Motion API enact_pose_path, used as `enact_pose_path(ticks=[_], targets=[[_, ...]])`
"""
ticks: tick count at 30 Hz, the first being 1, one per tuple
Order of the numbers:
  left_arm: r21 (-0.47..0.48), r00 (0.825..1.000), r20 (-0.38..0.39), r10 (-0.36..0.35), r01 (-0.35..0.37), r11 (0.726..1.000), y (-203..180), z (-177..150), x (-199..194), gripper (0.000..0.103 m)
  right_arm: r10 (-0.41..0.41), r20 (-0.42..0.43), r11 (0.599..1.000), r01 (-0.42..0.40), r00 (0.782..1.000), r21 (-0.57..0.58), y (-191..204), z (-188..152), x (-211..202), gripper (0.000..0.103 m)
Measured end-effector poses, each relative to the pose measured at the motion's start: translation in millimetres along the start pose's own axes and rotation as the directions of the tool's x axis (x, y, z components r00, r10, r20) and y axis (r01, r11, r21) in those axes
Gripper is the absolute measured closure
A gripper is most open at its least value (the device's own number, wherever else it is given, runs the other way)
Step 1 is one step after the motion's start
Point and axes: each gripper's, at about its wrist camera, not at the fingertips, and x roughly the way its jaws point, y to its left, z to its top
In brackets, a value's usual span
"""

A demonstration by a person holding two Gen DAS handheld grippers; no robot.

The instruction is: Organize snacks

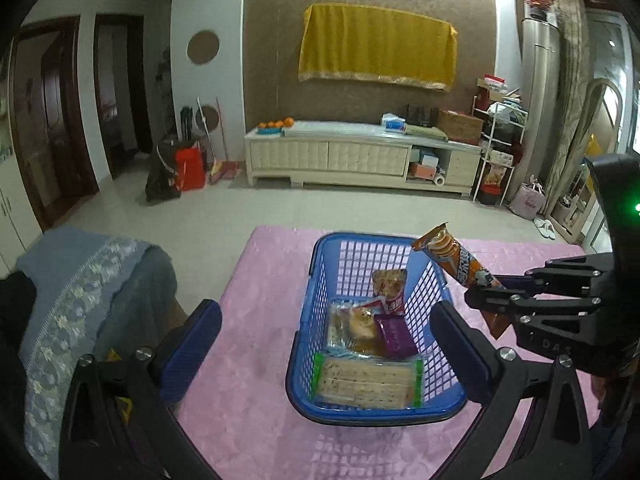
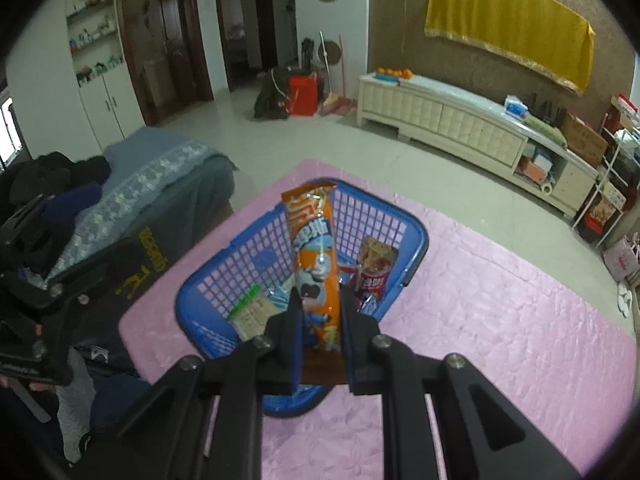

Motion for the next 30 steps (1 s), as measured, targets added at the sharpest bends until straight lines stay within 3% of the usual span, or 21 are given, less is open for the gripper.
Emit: enact_pose_path(ticks=[4,8,13,15,16,17,19,25,30], targets=[[-0.048,0.998,-0.033,-0.045,0.043,0.998,12,-11,16,0.000,0.016,-0.041,1.000,-0.016,0.999,-0.003,3,0,21,0.083],[-0.076,0.997,-0.063,-0.046,0.041,0.996,16,-23,26,0.000,-0.012,-0.076,0.998,0.008,0.997,-0.057,7,1,39,0.083],[-0.118,0.995,-0.087,-0.047,0.037,0.992,21,-34,30,0.000,0.029,-0.128,0.993,-0.043,0.991,-0.108,14,-4,56,0.083],[-0.136,0.995,-0.088,-0.055,0.043,0.990,23,-39,29,0.000,0.020,-0.123,0.989,-0.037,0.992,-0.144,18,-8,58,0.078],[-0.148,0.994,-0.091,-0.056,0.042,0.988,24,-44,29,0.000,0.012,-0.117,0.988,-0.030,0.993,-0.154,18,-9,59,0.064],[-0.153,0.994,-0.094,-0.057,0.042,0.987,23,-46,28,0.000,0.013,-0.110,0.988,-0.030,0.994,-0.154,17,-11,59,0.039],[-0.163,0.993,-0.099,-0.059,0.042,0.986,21,-55,27,0.000,0.033,-0.094,0.988,-0.046,0.995,-0.148,14,-16,58,0.012],[-0.186,0.998,-0.047,-0.039,0.030,0.982,10,-75,7,0.000,0.005,0.024,0.995,-0.002,1.000,-0.099,2,-50,26,0.011],[-0.223,0.999,0.003,-0.045,0.044,0.974,-5,-88,-15,0.000,-0.081,0.122,0.996,0.086,0.989,-0.039,-4,-91,-17,0.002]])
